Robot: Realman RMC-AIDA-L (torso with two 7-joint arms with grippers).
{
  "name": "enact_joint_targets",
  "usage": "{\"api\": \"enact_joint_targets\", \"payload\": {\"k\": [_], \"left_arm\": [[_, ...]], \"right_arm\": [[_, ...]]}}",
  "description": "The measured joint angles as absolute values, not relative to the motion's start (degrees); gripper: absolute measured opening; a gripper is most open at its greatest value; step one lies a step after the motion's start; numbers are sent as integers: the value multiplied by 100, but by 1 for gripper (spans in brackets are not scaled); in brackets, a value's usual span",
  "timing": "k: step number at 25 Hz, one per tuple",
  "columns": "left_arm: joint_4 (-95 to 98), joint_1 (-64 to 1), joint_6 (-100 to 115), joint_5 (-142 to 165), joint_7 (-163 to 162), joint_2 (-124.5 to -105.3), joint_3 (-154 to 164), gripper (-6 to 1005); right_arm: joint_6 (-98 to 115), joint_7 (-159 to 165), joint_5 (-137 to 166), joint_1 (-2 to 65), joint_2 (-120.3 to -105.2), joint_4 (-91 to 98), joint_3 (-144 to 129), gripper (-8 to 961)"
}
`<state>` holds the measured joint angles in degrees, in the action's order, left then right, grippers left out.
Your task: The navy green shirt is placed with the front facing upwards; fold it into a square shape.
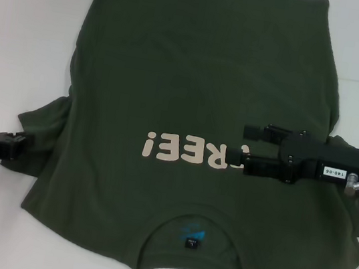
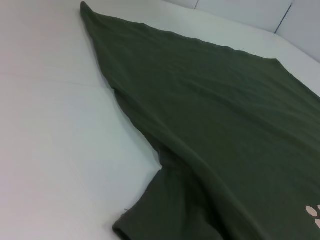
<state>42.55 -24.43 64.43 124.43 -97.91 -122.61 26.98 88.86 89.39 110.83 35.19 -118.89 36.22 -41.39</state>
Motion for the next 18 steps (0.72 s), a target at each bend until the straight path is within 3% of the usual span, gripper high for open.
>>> {"api": "enact_joint_targets", "payload": {"k": [2, 18], "left_arm": [[4259, -2454, 6442, 12451, -9791, -12261, 2698, 97], [4645, -2465, 6437, 12469, -9958, -12109, 2688, 3]], "right_arm": [[8885, 8938, 11060, 3511, -11890, 3621, -4139, 917], [8841, 8975, 10975, 3500, -11931, 3621, -4140, 917]]}}
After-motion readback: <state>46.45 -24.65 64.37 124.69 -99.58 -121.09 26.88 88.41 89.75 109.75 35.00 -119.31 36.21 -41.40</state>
